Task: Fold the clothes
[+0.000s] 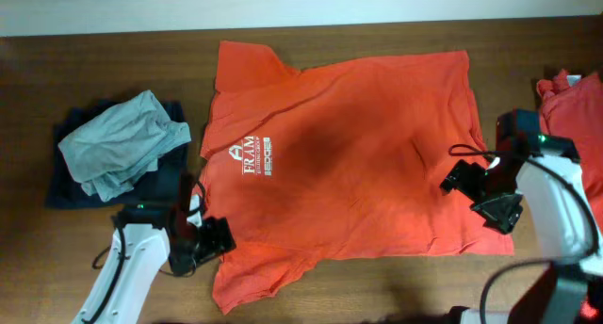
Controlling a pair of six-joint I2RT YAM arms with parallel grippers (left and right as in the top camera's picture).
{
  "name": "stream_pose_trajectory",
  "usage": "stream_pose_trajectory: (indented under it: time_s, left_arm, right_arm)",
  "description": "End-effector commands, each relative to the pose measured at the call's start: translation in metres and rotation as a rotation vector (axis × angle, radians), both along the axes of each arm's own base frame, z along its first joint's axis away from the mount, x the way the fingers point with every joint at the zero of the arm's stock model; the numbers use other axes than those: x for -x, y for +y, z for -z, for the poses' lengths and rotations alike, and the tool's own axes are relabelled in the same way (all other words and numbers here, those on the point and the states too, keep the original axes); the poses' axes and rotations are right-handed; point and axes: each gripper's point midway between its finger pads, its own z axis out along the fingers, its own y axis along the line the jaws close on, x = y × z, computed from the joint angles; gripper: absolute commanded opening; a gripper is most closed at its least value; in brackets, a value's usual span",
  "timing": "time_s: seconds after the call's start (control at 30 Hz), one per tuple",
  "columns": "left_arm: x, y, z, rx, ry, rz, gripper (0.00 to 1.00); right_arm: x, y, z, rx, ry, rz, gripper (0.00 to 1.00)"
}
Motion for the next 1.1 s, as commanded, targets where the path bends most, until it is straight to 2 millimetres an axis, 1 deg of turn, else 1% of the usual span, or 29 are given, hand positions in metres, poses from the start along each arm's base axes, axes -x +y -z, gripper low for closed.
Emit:
stream_pose_trajectory:
  time_s: [0.0, 0.03, 0.07, 0.2, 0.27, 0.3, 0.33, 0.37, 0.43, 0.53, 0.6, 0.73, 0.83, 0.87, 0.93, 1.07]
  left_arm:
    - [0.015, -0.008, 0.011, 0.050, 0.045, -0.008, 0.77]
    - [0.019, -0.010, 0.013, 0.053, 0.053, 0.019, 0.73]
    - [0.021, -0.011, 0.014, 0.052, 0.058, 0.026, 0.73]
    - [0.024, -0.019, 0.017, 0.057, 0.063, 0.068, 0.60]
    - [0.026, -0.027, 0.017, 0.079, 0.069, 0.097, 0.58]
    - [0.030, -0.035, 0.017, 0.106, 0.085, 0.118, 0.60]
    - [0.035, -0.040, 0.017, 0.119, 0.102, 0.133, 0.71]
    - [0.038, -0.042, 0.017, 0.120, 0.115, 0.140, 0.80]
    - [0.044, -0.039, 0.019, 0.074, 0.149, 0.112, 0.87]
    - [0.046, -0.028, 0.022, 0.010, 0.179, 0.038, 0.87]
    - [0.048, -0.024, 0.021, 0.003, 0.197, 0.000, 0.87]
    - [0.058, -0.014, 0.020, -0.024, 0.248, -0.031, 0.87]
    - [0.061, -0.014, 0.020, -0.021, 0.260, -0.033, 0.87]
    - [0.062, -0.014, 0.020, -0.021, 0.262, -0.033, 0.91]
    - [0.065, -0.014, 0.022, -0.023, 0.272, -0.034, 0.92]
    - [0.082, -0.011, 0.034, -0.029, 0.315, -0.050, 0.93]
  right_arm:
    - [0.003, -0.008, 0.011, -0.063, 0.044, 0.059, 0.99]
    - [0.006, -0.017, 0.013, -0.071, 0.049, 0.103, 0.99]
    - [0.007, -0.023, 0.013, -0.079, 0.045, 0.126, 0.99]
    - [0.013, -0.040, 0.012, -0.111, 0.027, 0.179, 0.99]
    - [0.018, -0.049, 0.012, -0.116, 0.027, 0.207, 0.99]
    - [0.022, -0.054, 0.012, -0.118, 0.027, 0.224, 0.99]
    - [0.024, -0.057, 0.012, -0.120, 0.028, 0.239, 0.99]
    - [0.025, -0.059, 0.011, -0.128, 0.026, 0.252, 0.99]
    - [0.027, -0.063, 0.011, -0.137, 0.019, 0.276, 0.99]
    - [0.027, -0.063, 0.011, -0.138, 0.019, 0.277, 0.99]
    - [0.027, -0.063, 0.011, -0.137, 0.019, 0.277, 0.99]
    - [0.026, -0.063, 0.011, -0.135, 0.015, 0.276, 0.99]
    - [0.025, -0.064, 0.011, -0.134, 0.012, 0.276, 0.99]
    - [0.025, -0.064, 0.011, -0.134, 0.012, 0.276, 0.99]
    - [0.025, -0.064, 0.011, -0.134, 0.012, 0.276, 0.99]
    - [0.025, -0.064, 0.011, -0.134, 0.012, 0.277, 0.99]
